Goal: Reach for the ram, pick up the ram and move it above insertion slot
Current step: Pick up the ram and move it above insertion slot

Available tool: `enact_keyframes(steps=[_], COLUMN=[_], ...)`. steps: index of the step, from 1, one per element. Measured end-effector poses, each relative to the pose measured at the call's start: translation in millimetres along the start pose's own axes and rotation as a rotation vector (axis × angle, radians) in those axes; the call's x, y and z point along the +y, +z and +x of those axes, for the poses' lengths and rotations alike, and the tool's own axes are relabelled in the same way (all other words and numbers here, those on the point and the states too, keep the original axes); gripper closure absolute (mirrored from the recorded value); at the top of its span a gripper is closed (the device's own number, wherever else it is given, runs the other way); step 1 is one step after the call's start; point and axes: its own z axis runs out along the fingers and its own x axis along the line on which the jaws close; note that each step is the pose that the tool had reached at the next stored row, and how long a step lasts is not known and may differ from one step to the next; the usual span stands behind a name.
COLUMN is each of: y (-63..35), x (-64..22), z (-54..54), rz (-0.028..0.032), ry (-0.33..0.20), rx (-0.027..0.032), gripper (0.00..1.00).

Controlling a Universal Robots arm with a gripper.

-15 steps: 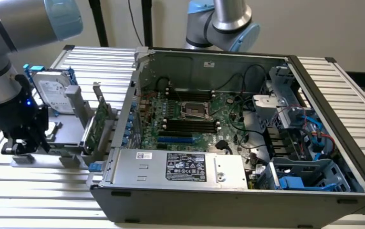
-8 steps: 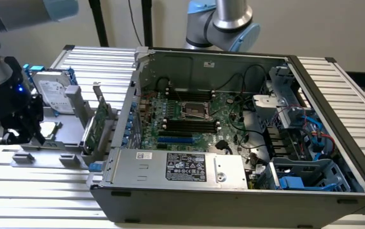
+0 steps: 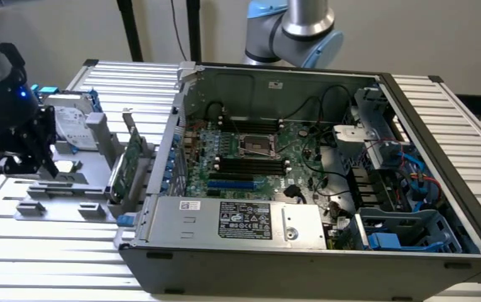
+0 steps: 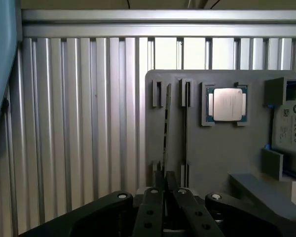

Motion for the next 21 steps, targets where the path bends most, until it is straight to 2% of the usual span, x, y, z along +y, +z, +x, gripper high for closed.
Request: enact_keyframes(steps=[7,14,21], y=[-31.9,-63.3,-78.5], x=[-18.6,-36.2,-49.3], z=[-0.4,-1.9,-10.5], rz=[-0.0014,-0.0024,-0.0023], ry=[-0.008,-0.011,-0.011], rx=[-0.0045,-0.0051,-0.0052], gripper=[0.86,0.86,0.86])
